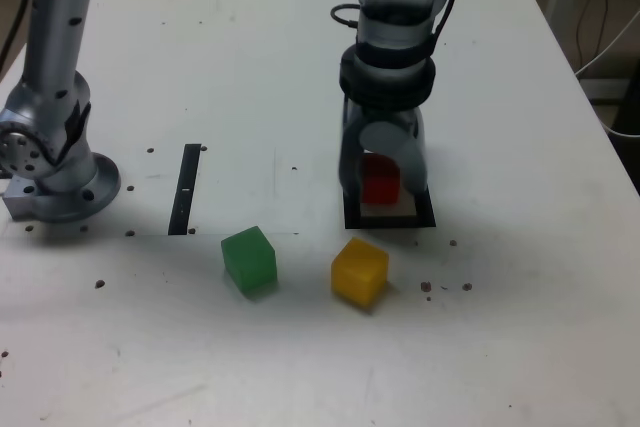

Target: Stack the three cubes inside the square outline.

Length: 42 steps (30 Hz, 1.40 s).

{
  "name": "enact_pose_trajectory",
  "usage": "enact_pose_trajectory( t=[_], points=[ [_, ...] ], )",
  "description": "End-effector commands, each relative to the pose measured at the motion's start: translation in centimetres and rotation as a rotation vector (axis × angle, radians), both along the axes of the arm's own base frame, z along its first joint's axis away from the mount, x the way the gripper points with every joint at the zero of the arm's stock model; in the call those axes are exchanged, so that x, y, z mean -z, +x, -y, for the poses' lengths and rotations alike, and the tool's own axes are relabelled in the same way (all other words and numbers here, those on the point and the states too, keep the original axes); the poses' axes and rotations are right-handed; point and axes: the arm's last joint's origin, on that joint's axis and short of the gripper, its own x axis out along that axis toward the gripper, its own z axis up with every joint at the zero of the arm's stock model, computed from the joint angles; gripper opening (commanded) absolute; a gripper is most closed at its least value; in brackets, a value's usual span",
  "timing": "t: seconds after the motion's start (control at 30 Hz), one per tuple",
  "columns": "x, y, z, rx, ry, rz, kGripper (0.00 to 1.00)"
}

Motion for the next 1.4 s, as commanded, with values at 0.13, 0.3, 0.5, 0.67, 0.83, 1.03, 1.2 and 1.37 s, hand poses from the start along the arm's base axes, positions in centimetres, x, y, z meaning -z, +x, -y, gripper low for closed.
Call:
enact_pose_trajectory(
  t=[0.13, 0.3, 0.5, 0.67, 0.83, 1.03, 1.2, 1.37],
  points=[
    [-1.3, -0.7, -0.1, 0.005, 0.027, -0.043, 0.99],
    [-2.5, -1.4, -0.1, 0.011, 0.032, -0.026, 0.99],
    [-4.1, -2.5, 0.9, 0.036, 0.002, 0.014, 0.99],
    [-6.0, -4.5, 3.8, 0.111, -0.033, 0.045, 0.99],
    [-6.6, -5.3, 7.2, 0.211, -0.040, 0.022, 0.99],
    [-6.2, -5.0, 9.2, 0.343, -0.006, -0.064, 0.99],
    [-5.9, -5.2, 9.4, 0.433, 0.021, -0.091, 0.99],
    [-5.1, -5.4, 10.4, 0.504, 0.048, -0.114, 0.99]
  ],
)
